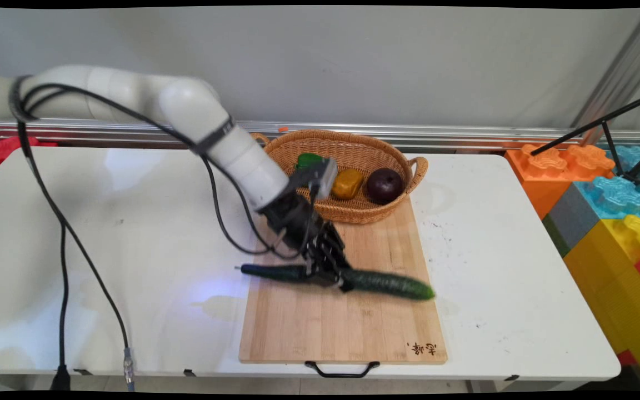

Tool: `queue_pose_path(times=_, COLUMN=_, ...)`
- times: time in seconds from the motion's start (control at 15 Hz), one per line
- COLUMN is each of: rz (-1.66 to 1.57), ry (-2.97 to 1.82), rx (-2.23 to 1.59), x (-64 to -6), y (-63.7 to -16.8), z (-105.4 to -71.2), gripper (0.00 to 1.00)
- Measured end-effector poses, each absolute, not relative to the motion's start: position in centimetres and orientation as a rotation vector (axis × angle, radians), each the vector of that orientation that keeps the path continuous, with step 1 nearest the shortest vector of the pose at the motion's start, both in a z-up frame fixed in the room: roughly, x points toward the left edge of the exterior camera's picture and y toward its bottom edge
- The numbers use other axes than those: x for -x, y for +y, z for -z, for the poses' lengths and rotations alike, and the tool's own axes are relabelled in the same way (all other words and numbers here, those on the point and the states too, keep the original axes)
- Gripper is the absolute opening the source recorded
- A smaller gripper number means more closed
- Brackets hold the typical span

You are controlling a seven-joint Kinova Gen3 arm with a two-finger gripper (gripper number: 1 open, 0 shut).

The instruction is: Place the picked object in the vegetable basket

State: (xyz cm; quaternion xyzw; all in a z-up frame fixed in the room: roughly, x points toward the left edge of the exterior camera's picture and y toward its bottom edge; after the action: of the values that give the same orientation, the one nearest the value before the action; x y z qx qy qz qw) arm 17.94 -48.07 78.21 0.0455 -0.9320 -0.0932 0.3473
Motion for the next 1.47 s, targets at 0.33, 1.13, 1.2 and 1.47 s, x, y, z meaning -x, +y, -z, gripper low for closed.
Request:
queue_pose_path(times=0.33, rz=0.169, ry=-2.348, rx=-0.182, x=-18.9, y=-50.1, z=-84.2, gripper=0.00)
queue_pose_path(times=1.13, rz=-0.201, ry=-2.347, rx=-0.209, x=-21.9, y=-60.0, z=-88.3, gripper=0.00)
queue_pose_path(times=1.2, rz=-0.221, ry=-2.352, rx=-0.233, x=-22.3, y=-60.8, z=-88.0, gripper=0.00)
queue_pose_path(times=1.47, rz=-0.258, ry=-2.390, rx=-0.335, x=-24.0, y=-62.5, z=-86.5, gripper=0.00)
